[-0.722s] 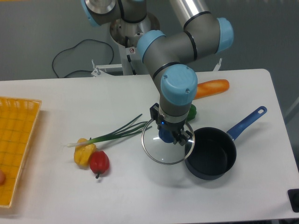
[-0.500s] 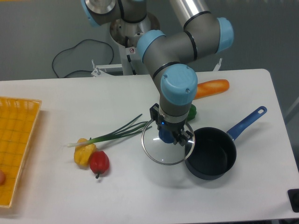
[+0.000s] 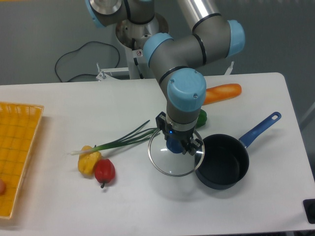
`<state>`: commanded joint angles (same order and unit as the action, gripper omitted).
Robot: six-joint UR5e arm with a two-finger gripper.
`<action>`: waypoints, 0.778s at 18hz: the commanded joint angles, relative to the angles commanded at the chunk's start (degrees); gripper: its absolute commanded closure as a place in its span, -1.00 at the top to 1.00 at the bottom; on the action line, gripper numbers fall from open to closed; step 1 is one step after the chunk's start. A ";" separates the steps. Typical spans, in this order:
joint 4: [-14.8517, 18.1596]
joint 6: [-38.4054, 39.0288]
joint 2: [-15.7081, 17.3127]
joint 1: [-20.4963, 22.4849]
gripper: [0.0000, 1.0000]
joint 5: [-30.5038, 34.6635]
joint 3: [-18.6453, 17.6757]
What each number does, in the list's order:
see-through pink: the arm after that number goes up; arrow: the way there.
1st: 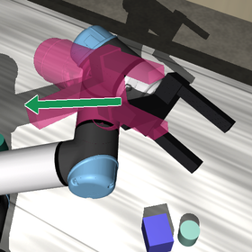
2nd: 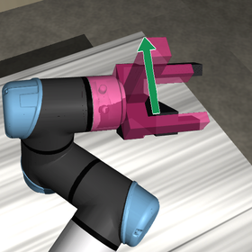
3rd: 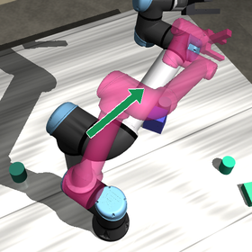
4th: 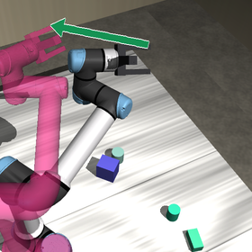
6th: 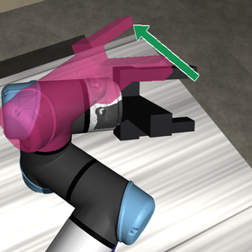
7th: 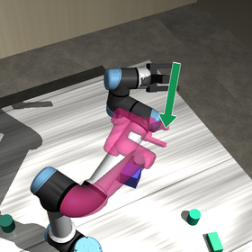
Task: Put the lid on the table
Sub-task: 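Lift the glass lid by its blue knob off the saucepan rim, then carry the held glass lid away from the saucepan and lower it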
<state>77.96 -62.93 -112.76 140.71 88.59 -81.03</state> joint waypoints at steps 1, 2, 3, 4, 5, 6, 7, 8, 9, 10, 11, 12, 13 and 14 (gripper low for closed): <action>-0.17 0.44 -0.09 0.00 0.04 0.00 0.00; -0.78 0.97 -0.17 -0.17 0.04 0.00 -0.09; -1.40 2.02 -0.44 -0.61 0.04 0.00 -0.09; -2.19 3.16 -0.96 -0.88 0.04 0.00 -0.09; -2.72 3.69 -1.14 -1.14 0.04 0.00 -0.09; -3.16 4.22 -1.58 -1.58 0.04 0.00 -0.09; -3.51 5.09 -1.76 -1.76 0.04 0.00 -0.09; -4.12 6.76 -1.93 -1.76 0.04 0.00 -0.09; -5.00 8.60 -2.28 -2.28 0.04 -0.17 -0.09; -5.79 10.10 -2.55 -2.81 0.04 -0.35 -0.09; -6.32 10.89 -2.98 -2.90 0.04 -0.35 -0.09; -6.59 11.25 -3.42 -3.07 0.04 -0.35 -0.09; -6.68 12.04 -3.78 -3.60 0.04 -0.35 -0.09; -6.77 13.61 -4.13 -4.04 0.04 -0.35 -0.09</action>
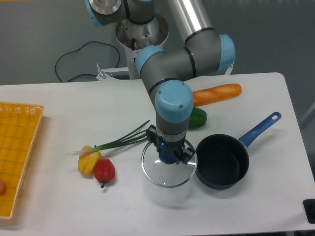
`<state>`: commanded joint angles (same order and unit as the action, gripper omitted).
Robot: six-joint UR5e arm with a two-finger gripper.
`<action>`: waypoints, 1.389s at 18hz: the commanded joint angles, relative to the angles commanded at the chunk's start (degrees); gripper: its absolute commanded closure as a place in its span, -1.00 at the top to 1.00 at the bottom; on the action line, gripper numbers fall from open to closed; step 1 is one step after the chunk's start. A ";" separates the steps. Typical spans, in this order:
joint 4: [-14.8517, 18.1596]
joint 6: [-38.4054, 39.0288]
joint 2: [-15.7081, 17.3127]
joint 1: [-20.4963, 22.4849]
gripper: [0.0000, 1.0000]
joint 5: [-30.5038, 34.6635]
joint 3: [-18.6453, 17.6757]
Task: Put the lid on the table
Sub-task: 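Carry the held glass lid away from the saucepan and lower it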
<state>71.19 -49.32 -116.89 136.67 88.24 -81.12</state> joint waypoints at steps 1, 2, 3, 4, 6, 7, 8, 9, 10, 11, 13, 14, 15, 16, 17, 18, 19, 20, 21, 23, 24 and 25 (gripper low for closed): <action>-0.26 1.15 -0.26 -0.09 0.04 -0.09 0.00; -0.26 1.59 -0.62 -0.18 0.04 -0.17 0.00; -0.26 1.77 -1.05 -0.44 0.04 -0.61 0.00; -0.35 1.86 -1.32 -0.53 0.05 -0.62 -0.09; -0.61 2.47 -1.85 -0.80 0.05 -0.62 -0.09; -1.31 3.17 -2.11 -0.97 0.05 -0.88 -0.09; -2.19 4.40 -2.55 -1.06 0.06 -1.49 -0.17; -3.16 5.54 -2.99 -1.41 0.05 -1.76 -0.26; -4.03 6.51 -3.43 -1.67 0.05 -1.76 -0.26; -4.57 7.48 -3.69 -1.76 0.05 -1.76 -0.26; -4.83 8.28 -4.13 -1.94 0.06 -1.67 -0.26; -4.92 8.36 -4.40 -2.20 0.06 -1.67 -0.26; -5.10 8.45 -4.57 -2.38 0.06 -1.67 -0.26; -5.45 8.54 -4.83 -2.46 0.06 -1.67 -0.35; -5.71 8.45 -5.10 -2.55 0.06 -1.67 -0.61; -5.80 8.54 -5.19 -2.55 0.06 -1.67 -0.70; -5.80 8.54 -5.45 -2.64 0.06 -1.67 -0.79; -5.80 8.54 -5.80 -2.99 0.06 -1.67 -0.79; -5.80 8.45 -6.07 -3.17 0.06 -1.67 -0.79; -5.80 8.45 -6.59 -3.26 0.06 -1.67 -0.88; -5.80 8.45 -6.86 -3.34 0.07 -1.67 -0.88; -5.89 8.45 -6.95 -3.34 0.09 -1.67 -0.88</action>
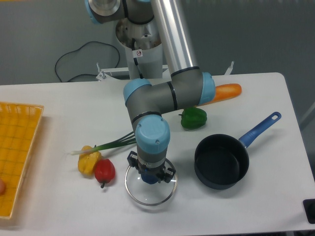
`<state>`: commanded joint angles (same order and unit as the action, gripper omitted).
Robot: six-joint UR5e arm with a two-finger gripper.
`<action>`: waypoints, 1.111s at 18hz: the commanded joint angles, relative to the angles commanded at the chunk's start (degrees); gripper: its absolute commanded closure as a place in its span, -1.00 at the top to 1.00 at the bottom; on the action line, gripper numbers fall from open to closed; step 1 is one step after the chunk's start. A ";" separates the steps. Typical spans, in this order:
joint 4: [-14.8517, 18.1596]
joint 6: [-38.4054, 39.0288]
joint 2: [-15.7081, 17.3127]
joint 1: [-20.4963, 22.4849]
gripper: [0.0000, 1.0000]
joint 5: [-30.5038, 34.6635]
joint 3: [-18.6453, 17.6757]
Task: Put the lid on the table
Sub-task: 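Carry the held glass lid away from the saucepan and lower it, then set the glass lid down on the table beside the saucepan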
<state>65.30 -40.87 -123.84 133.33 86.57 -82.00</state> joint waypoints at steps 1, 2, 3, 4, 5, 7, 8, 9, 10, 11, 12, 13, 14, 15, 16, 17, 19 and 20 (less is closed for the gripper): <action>-0.17 -0.09 -0.35 0.00 0.09 0.00 0.00; -0.79 -0.09 -0.61 -0.09 0.10 0.09 0.00; -1.05 -0.09 -0.88 -0.17 0.10 0.09 -0.09; -1.06 -0.09 -0.97 -0.52 0.10 0.09 0.00; -1.06 -0.17 -1.05 -0.53 0.10 0.09 0.00; -1.14 -0.18 -1.14 -0.53 0.11 0.09 0.00; -1.06 -0.18 -1.14 -0.53 0.11 0.09 -0.09; -1.06 -0.18 -1.14 -0.53 0.12 0.09 -0.09; -1.06 -0.18 -1.14 -0.53 0.12 0.09 -0.09; -1.06 -0.18 -1.14 -0.53 0.13 0.09 -0.09; -1.14 -0.18 -1.23 -0.53 0.13 0.09 -0.09; -1.14 -0.26 -1.32 -0.53 0.13 0.09 -0.09; -1.14 -0.26 -1.32 -0.53 0.13 0.09 -0.09; -1.14 -0.26 -1.32 -0.53 0.13 0.09 -0.09; -1.14 -0.26 -1.32 -0.53 0.13 0.09 -0.09; -1.14 -0.26 -1.49 -0.53 0.13 0.17 -0.09; -1.14 -0.35 -1.58 -0.62 0.15 0.09 -0.09; -1.14 -0.35 -1.58 -0.62 0.16 0.17 -0.09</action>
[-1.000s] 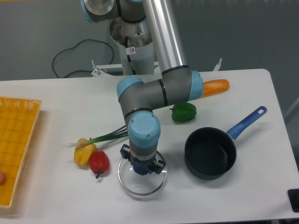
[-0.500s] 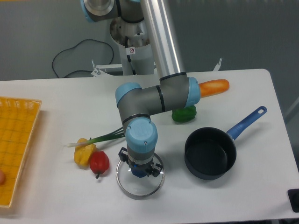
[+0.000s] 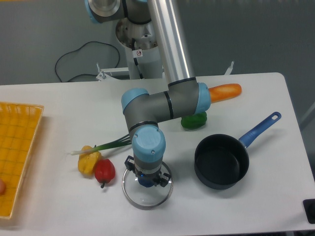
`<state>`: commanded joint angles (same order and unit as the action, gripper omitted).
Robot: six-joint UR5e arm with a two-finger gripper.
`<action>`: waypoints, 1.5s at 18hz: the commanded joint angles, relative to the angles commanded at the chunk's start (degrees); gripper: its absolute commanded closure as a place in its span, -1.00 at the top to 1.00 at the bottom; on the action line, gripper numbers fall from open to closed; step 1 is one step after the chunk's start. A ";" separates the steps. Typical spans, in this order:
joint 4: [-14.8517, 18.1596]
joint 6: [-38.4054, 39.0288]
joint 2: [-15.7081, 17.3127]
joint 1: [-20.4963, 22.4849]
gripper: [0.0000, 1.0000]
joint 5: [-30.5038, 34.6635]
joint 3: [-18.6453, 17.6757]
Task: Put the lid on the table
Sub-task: 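Set the glass lid down on the table beside the saucepan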
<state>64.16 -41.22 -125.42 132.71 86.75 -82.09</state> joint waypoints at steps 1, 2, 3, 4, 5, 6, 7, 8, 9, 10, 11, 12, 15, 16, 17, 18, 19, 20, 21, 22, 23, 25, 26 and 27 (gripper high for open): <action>0.00 0.00 -0.09 0.00 0.19 0.00 0.00; 0.00 -0.09 -0.17 0.00 0.20 0.00 0.00; 0.00 -0.09 -0.18 0.00 0.21 0.00 0.00; 0.00 -0.09 -0.18 0.00 0.21 0.00 0.00; 0.00 -0.09 -0.26 0.00 0.21 0.00 0.00; 0.00 -0.09 -0.18 0.00 0.21 0.00 0.00; 0.00 -0.17 -0.18 0.00 0.23 0.00 0.00; 0.00 -0.26 -0.26 0.00 0.30 0.00 0.00; 0.00 -0.26 -0.35 0.00 0.34 0.00 0.00; 0.00 -0.26 -0.35 0.00 0.37 0.09 0.00; 0.00 -0.35 -0.26 0.00 0.38 0.00 0.00; 0.00 -0.35 -0.26 0.00 0.39 0.00 0.00; 0.00 -0.35 -0.26 0.00 0.41 0.09 0.09; 0.00 -0.35 -0.26 0.00 0.41 0.09 0.09; 0.00 -0.35 -0.26 0.00 0.42 0.09 0.09; 0.00 -0.35 -0.26 0.00 0.43 0.18 0.00; 0.00 -0.35 -0.26 0.00 0.45 0.18 0.09; 0.00 -0.35 -0.26 0.00 0.51 0.26 0.09; 0.00 -0.35 -0.26 0.00 0.52 0.26 0.09; 0.00 -0.35 -0.26 0.00 0.54 0.44 0.09; 0.00 -0.35 -0.35 0.00 0.60 0.88 0.09; 0.00 -0.35 -0.26 -0.17 0.60 1.49 0.09; 0.00 -0.35 -0.26 -0.18 0.61 1.50 0.09; 0.00 -0.35 -0.26 -0.18 0.61 1.50 0.17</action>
<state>64.16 -41.57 -125.68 132.54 88.24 -81.91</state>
